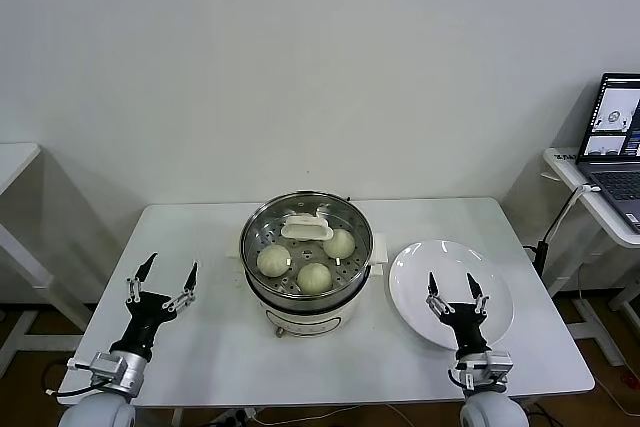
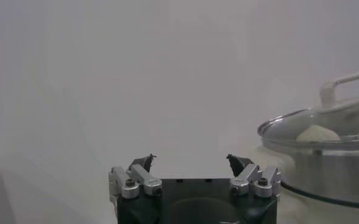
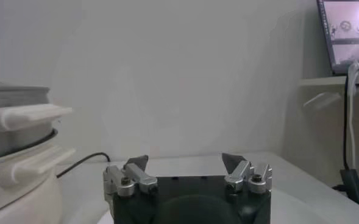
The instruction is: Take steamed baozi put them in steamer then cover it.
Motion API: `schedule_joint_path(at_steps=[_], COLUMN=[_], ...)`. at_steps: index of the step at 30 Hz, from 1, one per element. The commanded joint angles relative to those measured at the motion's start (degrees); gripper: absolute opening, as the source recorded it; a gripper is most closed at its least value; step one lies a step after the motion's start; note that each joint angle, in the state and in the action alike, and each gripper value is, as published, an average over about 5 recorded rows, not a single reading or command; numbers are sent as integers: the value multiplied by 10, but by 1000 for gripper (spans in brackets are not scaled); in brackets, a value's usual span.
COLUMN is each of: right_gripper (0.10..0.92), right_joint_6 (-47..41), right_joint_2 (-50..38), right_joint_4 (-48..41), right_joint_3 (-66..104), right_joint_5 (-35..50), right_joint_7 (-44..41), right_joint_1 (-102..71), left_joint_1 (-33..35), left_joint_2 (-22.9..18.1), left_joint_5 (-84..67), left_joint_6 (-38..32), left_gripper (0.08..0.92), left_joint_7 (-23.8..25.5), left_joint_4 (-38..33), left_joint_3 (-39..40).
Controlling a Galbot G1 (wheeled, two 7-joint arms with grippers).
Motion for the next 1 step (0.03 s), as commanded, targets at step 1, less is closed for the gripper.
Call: schedule_joint_path(at_steps=[1], right_gripper=[823], right_joint_6=[6], right_joint_2=[7], right_joint_4=[8], right_joint_3=[1], right_joint_5=[-9], right_joint_7=[2], right_joint_1=[-6], left_joint_1=[13], left_joint_2=[0], left_joint_5=[-3], left_joint_6=[-19], left_gripper=[823], left_joint_7=[5], left_joint_4=[-3], left_joint_3=[0])
